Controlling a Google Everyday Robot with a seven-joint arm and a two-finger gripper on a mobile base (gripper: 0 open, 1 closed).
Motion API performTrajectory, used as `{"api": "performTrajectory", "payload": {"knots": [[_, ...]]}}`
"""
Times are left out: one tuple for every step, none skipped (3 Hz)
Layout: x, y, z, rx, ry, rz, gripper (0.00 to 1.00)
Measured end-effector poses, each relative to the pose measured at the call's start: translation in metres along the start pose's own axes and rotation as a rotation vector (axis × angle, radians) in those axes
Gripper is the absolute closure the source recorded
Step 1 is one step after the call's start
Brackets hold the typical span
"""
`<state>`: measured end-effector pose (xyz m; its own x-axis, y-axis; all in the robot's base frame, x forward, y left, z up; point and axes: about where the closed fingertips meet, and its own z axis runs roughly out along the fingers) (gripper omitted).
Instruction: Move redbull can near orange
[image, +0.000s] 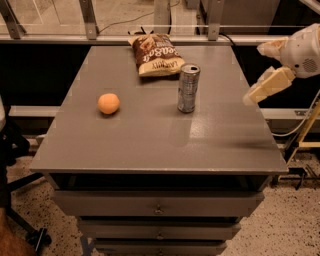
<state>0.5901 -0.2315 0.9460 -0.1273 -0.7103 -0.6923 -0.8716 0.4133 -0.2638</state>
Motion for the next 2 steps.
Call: {"api": "performTrajectory", "payload": {"knots": [[-0.017, -0.009, 0.018, -0.045, -0.104, -0.031, 0.0], [-0.041, -0.013, 0.041, -0.104, -0.22, -0.055, 0.0]]}}
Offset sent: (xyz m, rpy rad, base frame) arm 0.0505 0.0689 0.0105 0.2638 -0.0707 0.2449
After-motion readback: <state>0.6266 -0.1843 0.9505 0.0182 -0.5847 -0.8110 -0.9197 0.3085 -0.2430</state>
